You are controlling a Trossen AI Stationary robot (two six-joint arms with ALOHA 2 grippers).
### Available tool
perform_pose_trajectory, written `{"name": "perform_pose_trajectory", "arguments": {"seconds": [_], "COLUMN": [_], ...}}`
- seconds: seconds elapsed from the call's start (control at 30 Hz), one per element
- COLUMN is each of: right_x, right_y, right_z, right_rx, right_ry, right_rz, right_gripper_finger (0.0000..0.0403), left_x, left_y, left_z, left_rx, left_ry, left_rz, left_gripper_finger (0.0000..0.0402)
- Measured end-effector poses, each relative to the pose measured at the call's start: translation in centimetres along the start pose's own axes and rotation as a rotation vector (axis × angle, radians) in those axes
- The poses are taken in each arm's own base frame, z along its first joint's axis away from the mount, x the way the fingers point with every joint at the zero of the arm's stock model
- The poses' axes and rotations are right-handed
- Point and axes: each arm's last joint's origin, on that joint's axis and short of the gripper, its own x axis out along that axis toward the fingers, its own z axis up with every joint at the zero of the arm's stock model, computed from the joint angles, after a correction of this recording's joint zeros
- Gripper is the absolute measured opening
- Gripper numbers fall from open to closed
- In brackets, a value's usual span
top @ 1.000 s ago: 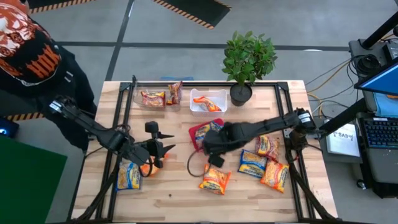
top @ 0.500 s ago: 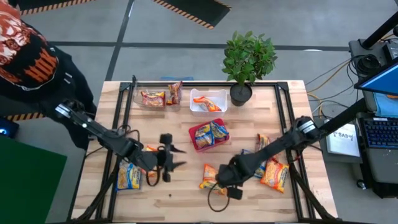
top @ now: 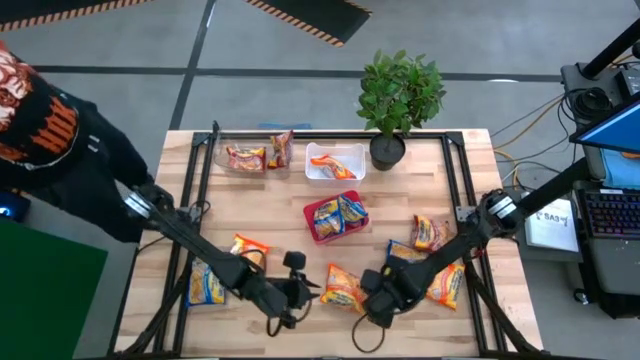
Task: Sort Maruchan noodles
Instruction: Put the orange noodle pack into the white bin
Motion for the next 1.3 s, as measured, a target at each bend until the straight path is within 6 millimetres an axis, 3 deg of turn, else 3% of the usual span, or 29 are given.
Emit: {"name": "perform_pose_trajectory", "arguments": {"seconds": [0.27, 0.4, 0.53, 0.7, 1.0, 1.13, 1.3], "right_x": [-1.6, -1.7, -1.5, -0.6, 1.6, 2.8, 3.8], "right_y": [0.8, 0.5, 0.1, -0.3, -1.0, -0.9, -1.1], "right_z": [0.0, 0.2, 0.7, 0.1, -1.6, -1.4, -1.4], "right_rx": [-0.014, 0.106, 0.226, 0.281, 0.401, 0.429, 0.463], "right_ry": [-0.255, -0.334, -0.301, -0.223, -0.219, -0.285, -0.384], "right_rz": [0.067, 0.027, 0.053, 0.064, 0.106, 0.223, 0.322], "right_gripper_finger": [0.0009, 0.0009, 0.0022, 0.0084, 0.0223, 0.0258, 0.0274], "left_x": [3.0, 4.0, 4.8, 6.2, 7.1, 7.6, 8.0], "left_y": [-1.8, -2.4, -2.8, -2.9, -2.0, -2.1, -2.3], "left_z": [-2.0, -2.6, -3.3, -4.1, -4.4, -5.0, -5.7], "left_rx": [-0.052, -0.079, -0.087, -0.087, -0.119, -0.122, -0.126], "left_ry": [0.043, 0.031, 0.032, 0.004, 0.014, 0.028, 0.045], "left_rz": [0.001, -0.026, -0.024, -0.010, 0.020, 0.024, 0.029], "left_gripper_finger": [0.0032, 0.0020, 0.0009, 0.0001, 0.0000, 0.0000, 0.0000]}}
